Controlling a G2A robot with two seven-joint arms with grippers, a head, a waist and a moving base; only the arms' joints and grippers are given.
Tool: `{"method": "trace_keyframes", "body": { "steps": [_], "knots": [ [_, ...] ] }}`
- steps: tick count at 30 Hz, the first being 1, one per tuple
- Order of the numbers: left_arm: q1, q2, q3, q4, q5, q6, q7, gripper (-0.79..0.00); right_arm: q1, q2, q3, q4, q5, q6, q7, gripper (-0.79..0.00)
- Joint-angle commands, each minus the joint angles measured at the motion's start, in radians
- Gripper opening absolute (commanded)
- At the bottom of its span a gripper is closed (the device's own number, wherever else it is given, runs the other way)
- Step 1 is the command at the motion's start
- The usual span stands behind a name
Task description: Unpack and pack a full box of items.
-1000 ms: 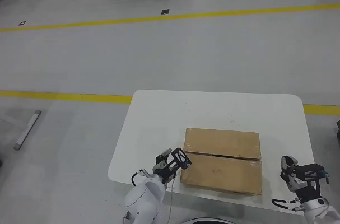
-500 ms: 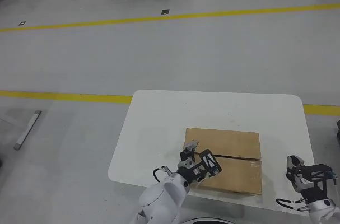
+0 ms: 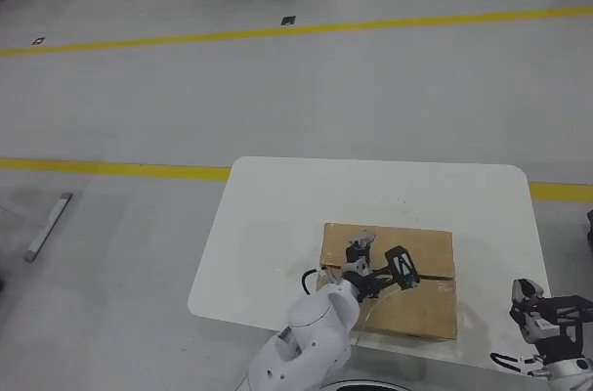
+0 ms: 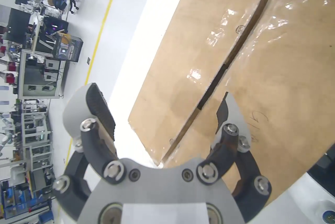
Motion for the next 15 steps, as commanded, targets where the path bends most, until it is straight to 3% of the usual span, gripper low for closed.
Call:
{"method": "trace_keyframes", "body": {
  "steps": [1, 15],
  "knots": [
    [-0.007, -0.004, -0.002, 0.017, -0.019, 0.013, -0.005, 0.000, 0.001, -0.001, -0.002, 0.000, -0.001, 0.000, 0.002, -0.785],
    [-0.007, -0.004, -0.002, 0.017, -0.019, 0.013, -0.005, 0.000, 0.044, -0.004, -0.047, -0.005, -0.027, -0.010, 0.043, -0.785]
  ]
}}
